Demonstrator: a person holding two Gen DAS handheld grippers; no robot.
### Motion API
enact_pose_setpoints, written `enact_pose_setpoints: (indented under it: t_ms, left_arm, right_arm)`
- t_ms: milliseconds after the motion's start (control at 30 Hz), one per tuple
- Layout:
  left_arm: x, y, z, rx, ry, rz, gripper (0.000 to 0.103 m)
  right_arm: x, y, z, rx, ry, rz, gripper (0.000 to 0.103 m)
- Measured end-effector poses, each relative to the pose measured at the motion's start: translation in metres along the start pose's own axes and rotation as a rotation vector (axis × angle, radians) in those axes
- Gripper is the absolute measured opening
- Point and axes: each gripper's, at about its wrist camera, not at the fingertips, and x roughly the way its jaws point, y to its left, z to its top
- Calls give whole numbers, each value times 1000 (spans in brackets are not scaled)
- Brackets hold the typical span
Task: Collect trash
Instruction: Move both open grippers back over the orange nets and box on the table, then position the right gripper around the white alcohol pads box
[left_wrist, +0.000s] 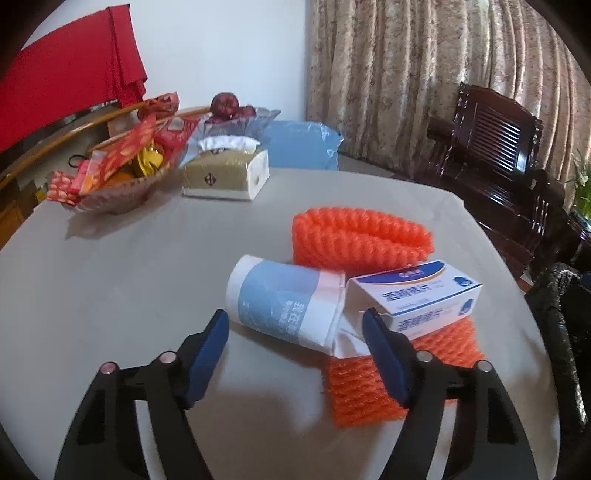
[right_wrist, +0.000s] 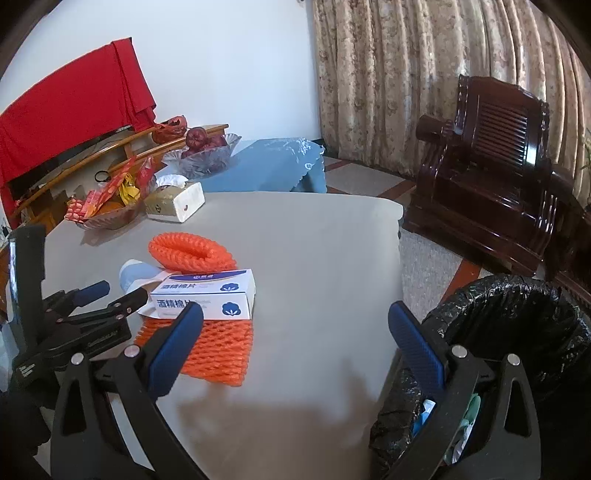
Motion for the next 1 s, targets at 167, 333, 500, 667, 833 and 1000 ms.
enact_pose_setpoints:
  t_ms: [167, 333, 500, 667, 833, 1000]
  left_arm:
    - [11, 0, -1, -7, 34, 2, 58]
    - [9, 8, -3, -29, 50, -24, 42]
    - [-8, 19, -6, -17, 41, -55, 36]
    - [-19, 41, -9, -1, 42, -79, 35]
    - [-29, 60, -13, -11, 33, -103, 42]
    - [-30, 64, -17, -39, 37, -120, 44]
  right_arm:
    - [6, 1, -1, 1, 11, 0, 97]
    - [6, 2, -3, -5, 14, 2, 97]
    - [7, 5, -4, -8, 16, 7, 97]
    - [6, 12, -6, -22, 16, 18, 97]
    - [7, 21, -7, -37, 23, 29, 97]
    - [10, 30, -8, -51, 24, 38, 97]
